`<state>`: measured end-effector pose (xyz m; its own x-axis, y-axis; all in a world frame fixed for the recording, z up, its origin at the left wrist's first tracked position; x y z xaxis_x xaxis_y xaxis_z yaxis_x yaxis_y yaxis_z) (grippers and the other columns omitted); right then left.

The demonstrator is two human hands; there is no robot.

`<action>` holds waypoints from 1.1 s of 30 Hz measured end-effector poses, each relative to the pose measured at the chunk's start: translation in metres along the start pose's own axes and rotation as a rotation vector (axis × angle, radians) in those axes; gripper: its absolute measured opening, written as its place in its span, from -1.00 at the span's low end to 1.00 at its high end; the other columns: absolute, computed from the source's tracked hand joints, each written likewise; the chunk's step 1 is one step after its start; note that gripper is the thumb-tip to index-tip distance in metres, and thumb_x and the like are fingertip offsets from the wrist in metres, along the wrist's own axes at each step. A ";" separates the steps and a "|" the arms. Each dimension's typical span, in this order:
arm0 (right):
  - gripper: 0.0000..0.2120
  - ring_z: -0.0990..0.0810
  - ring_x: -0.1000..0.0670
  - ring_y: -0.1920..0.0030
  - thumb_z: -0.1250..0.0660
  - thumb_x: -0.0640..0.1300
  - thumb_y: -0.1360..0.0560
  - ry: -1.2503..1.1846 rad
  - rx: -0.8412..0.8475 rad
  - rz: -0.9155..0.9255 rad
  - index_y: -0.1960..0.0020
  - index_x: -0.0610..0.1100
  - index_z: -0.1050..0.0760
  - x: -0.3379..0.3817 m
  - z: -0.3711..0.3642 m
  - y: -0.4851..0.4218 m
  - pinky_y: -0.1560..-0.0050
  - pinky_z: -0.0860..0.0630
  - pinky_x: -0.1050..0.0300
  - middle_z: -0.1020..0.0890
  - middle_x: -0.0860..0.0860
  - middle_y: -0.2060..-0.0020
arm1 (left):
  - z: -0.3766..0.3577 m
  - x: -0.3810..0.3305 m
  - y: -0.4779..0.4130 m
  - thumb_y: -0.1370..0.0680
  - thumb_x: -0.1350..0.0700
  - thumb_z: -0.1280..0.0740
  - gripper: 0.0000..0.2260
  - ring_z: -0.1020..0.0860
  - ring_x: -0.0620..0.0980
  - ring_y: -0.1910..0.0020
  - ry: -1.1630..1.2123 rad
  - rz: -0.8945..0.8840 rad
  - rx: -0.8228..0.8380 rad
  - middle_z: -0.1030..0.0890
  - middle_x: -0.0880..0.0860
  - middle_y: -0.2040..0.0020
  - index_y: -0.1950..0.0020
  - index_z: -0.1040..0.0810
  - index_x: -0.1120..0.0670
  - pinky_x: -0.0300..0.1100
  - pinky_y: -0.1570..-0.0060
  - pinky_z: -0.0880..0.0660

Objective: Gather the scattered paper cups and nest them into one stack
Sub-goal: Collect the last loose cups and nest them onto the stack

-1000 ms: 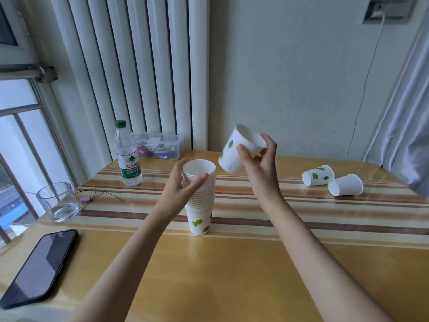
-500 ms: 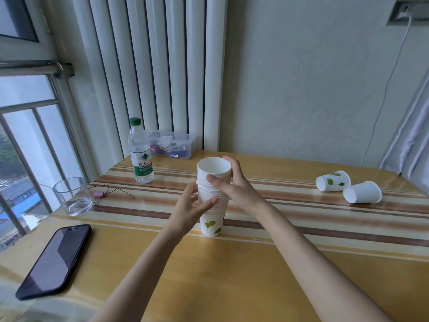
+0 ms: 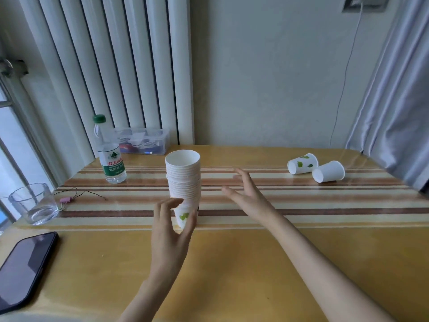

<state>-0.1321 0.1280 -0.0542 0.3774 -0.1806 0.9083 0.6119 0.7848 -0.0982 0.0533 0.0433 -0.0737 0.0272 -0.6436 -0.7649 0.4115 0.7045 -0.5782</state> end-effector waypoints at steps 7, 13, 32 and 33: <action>-0.65 -0.37 0.04 -0.31 -0.30 -0.12 -0.49 0.063 -0.308 -0.157 -0.27 -0.05 -0.37 -0.098 0.113 0.030 -0.17 -0.30 0.16 -0.42 0.02 -0.30 | -0.119 -0.011 0.010 -0.52 -0.02 -0.31 -0.74 -0.44 -0.27 -0.11 0.032 -0.044 0.489 -0.46 -0.08 -0.13 -0.18 -0.41 -0.03 -0.49 -0.02 -0.36; -0.71 -0.48 -0.05 -0.19 -0.34 -0.20 -0.45 0.073 -0.648 -0.236 -0.16 -0.17 -0.44 -0.157 0.214 0.011 -0.14 -0.40 0.10 -0.52 -0.08 -0.16 | -0.241 -0.014 -0.039 -0.51 -0.01 -0.32 -0.56 -0.37 -0.02 -0.30 -0.010 0.016 0.680 -0.36 0.05 -0.33 -0.35 -0.32 0.05 -0.23 -0.20 -0.31; -0.74 -0.42 -0.05 0.17 -0.08 -0.05 -0.58 0.053 -0.878 -0.152 0.28 -0.01 -0.31 -0.237 0.288 -0.079 0.14 -0.34 0.05 -0.42 0.00 0.25 | -0.444 0.010 -0.130 -0.36 -0.16 -0.40 -0.32 -0.50 0.14 -0.18 -0.012 0.216 0.656 -0.51 0.08 -0.25 -0.40 -0.25 -0.02 0.17 -0.10 -0.49; -0.73 -0.40 -0.05 0.19 -0.07 -0.06 -0.59 0.035 -0.879 -0.133 0.29 -0.01 -0.29 -0.234 0.288 -0.078 0.16 -0.32 0.07 -0.40 0.00 0.28 | -0.442 0.010 -0.129 -0.36 -0.14 -0.41 -0.38 -0.53 0.12 -0.11 0.012 0.240 0.645 -0.54 0.06 -0.18 -0.34 -0.29 -0.01 0.16 -0.02 -0.52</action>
<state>-0.4687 0.2798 -0.1421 0.2775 -0.2673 0.9228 0.9590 0.0194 -0.2828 -0.4024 0.0777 -0.1323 0.1768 -0.4860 -0.8559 0.8556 0.5057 -0.1104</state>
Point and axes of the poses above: each hand's wrist, its own y-axis away from the middle knuckle, its own z-axis out of the back of the hand, x = y × z, the point moved 3 cm from there along -y, towards the middle knuckle
